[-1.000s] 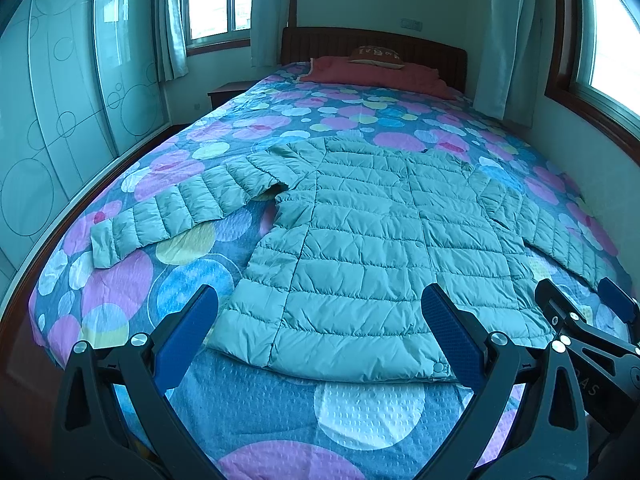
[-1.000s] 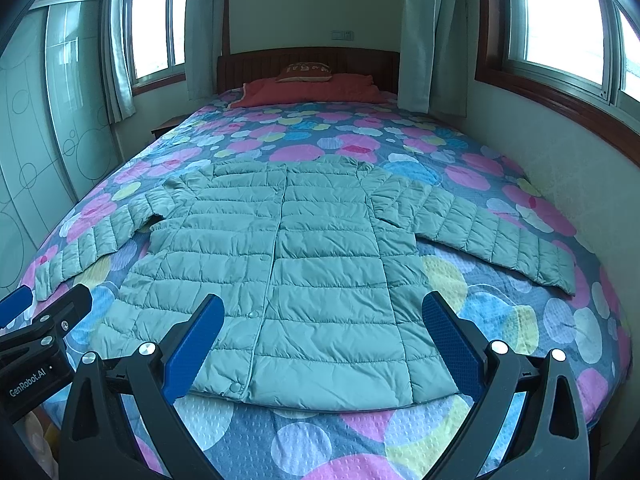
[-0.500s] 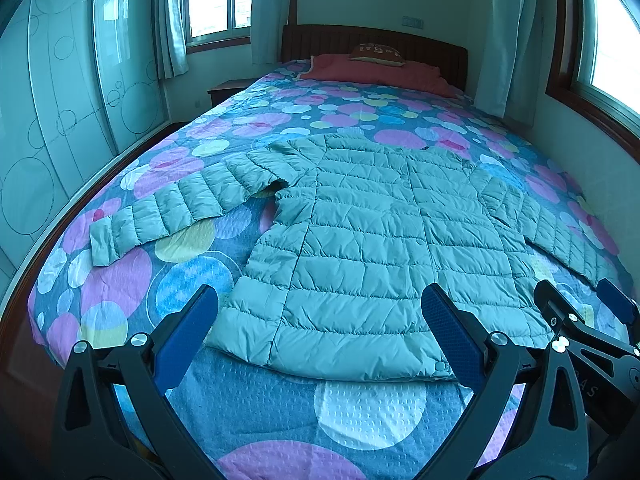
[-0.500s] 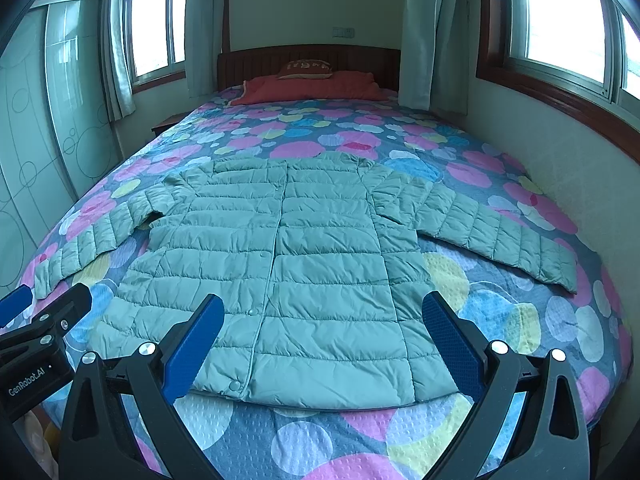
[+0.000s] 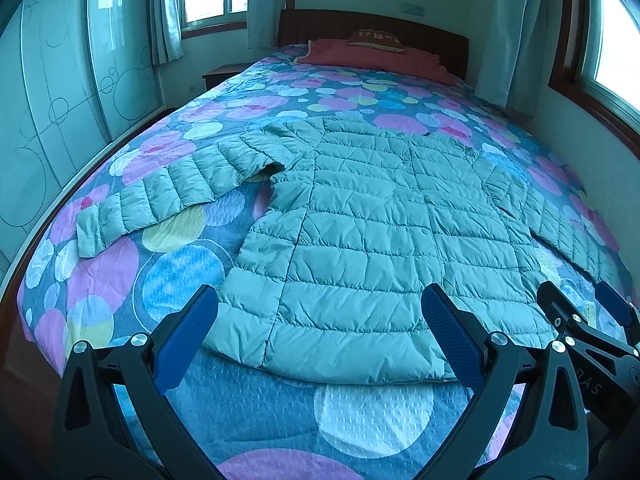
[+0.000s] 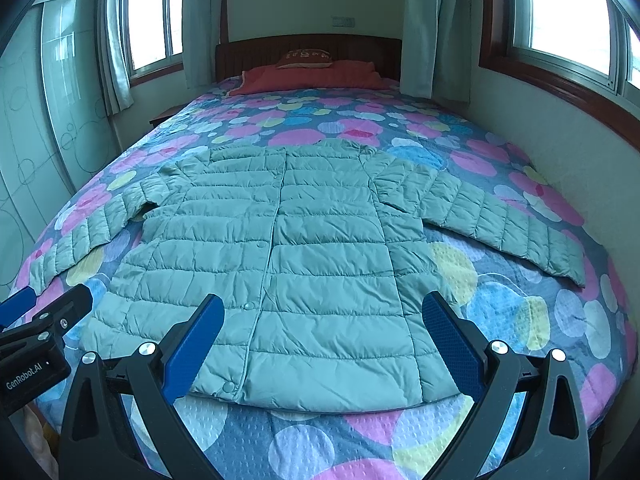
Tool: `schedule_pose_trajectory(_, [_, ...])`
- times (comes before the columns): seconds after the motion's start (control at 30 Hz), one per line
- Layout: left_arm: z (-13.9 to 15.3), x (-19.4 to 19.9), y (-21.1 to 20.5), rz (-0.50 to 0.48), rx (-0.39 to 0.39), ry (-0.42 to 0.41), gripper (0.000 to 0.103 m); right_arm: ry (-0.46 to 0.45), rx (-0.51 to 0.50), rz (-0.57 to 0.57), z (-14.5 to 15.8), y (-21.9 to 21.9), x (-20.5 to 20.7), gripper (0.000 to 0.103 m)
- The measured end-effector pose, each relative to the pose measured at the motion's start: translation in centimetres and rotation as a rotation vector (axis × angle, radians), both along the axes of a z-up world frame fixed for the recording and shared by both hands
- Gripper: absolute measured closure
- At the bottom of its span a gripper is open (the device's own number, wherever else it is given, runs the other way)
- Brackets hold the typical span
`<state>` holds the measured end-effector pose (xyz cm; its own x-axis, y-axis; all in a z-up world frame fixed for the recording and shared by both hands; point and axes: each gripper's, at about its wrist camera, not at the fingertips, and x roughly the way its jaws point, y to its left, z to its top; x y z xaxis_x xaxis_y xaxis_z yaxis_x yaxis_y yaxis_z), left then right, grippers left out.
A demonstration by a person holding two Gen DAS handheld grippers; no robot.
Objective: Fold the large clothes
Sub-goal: 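Grasp the jacket sleeve cuff with the right tool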
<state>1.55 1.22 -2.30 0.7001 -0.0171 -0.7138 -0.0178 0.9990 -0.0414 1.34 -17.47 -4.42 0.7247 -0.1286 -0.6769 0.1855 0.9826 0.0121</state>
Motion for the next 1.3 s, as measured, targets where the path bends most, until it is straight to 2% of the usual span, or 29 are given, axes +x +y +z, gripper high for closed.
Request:
schedule_pose_trajectory(0.1, [-0.4,1.2,1.2,0.044,-0.005,0.005,0.002,0.012,0.001,-0.022,-0.6,-1.0,0.8,0.004])
schedule_pose_trajectory(0.3, [-2.6,5.2,5.6,0.201,0.033,0.041,0.002,0.042,0.025,-0.108,-2.3,-5.2,2.6,0.004])
schedule_pose_trajectory(0.6, [-8.1,10.2,14.8,0.489,0.116,0.125,0.002,0.043,0.104,-0.339,-5.2,-15.3,4.1,0.008])
schedule_pose_trajectory(0.63, [-8.7,10.5,15.7,0.511,0.117,0.137,0.002,0.047,0.109,-0.361,-5.6,-16.4,4.3,0.017])
schedule_pose_trajectory(0.67, [-9.3,10.9,16.6,0.533,0.116,0.152,0.002,0.061,0.115,-0.388,-6.0,-17.5,4.4,0.035])
schedule_pose_trajectory(0.7, [-9.9,11.3,17.4,0.553,0.114,0.169,0.002,0.075,0.129,-0.410,-6.4,-18.4,4.5,0.041])
schedule_pose_trajectory(0.73, [-10.3,11.5,18.0,0.568,0.108,0.179,0.002,0.080,0.161,-0.430,-6.9,-19.6,4.5,0.043])
schedule_pose_trajectory(0.83, [-11.1,11.9,19.6,0.620,0.107,0.187,0.002,0.061,0.243,-0.493,-7.8,-22.7,4.1,0.042])
schedule_pose_trajectory(0.93, [-12.1,12.1,20.6,0.652,0.108,0.198,0.002,0.022,0.319,-0.579,-8.7,-26.2,3.1,0.037])
schedule_pose_trajectory(0.97, [-12.4,12.1,20.9,0.653,0.097,0.199,0.002,0.009,0.345,-0.601,-9.0,-27.2,2.9,0.034])
schedule_pose_trajectory(1.17, [-12.7,12.1,21.2,0.664,0.082,0.179,0.002,-0.090,0.550,-0.710,-11.6,-33.1,1.9,0.034])
schedule_pose_trajectory(1.3, [-12.8,12.1,21.0,0.667,0.088,0.173,0.002,-0.182,0.632,-0.759,-12.8,-35.6,1.3,0.034])
